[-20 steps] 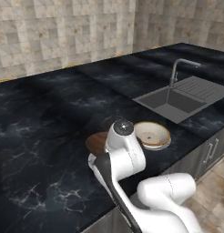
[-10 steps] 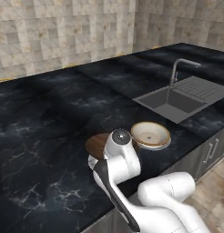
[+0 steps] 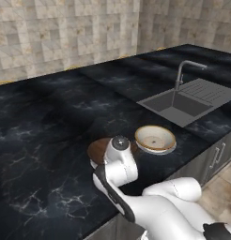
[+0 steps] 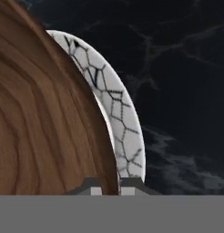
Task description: Move the bowls from the cabinet to the plates on the dining table.
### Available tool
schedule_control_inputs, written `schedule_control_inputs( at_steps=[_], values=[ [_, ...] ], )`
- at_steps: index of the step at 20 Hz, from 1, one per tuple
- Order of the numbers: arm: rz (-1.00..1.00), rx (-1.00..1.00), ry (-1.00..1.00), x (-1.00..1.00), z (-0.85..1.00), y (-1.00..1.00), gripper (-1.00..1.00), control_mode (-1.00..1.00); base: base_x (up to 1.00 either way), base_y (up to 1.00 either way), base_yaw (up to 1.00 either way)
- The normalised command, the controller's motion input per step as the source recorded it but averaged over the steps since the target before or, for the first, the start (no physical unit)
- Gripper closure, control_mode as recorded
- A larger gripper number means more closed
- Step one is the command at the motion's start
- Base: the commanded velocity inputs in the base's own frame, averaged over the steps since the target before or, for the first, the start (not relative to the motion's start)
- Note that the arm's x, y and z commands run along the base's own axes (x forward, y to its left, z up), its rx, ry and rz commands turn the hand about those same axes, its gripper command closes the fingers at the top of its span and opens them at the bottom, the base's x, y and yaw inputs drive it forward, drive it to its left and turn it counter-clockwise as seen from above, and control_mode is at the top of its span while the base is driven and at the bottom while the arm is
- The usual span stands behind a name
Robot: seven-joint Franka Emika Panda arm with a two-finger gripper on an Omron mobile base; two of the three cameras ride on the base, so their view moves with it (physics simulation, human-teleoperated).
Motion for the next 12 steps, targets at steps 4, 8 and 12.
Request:
schedule_control_inputs(
  at_steps=[4,8,12],
  values=[
    [-0.01,0.0,0.09,0.35,-0.23,0.06,1.0,-1.0,0.0,0.0,0.0],
    [-0.01,0.0,0.21,0.02,-0.25,0.04,-1.0,-1.0,0.0,0.0,0.0],
    [-0.01,0.0,0.22,-0.36,-0.03,0.11,-1.0,-1.0,0.0,0.0,0.0]
  ],
)
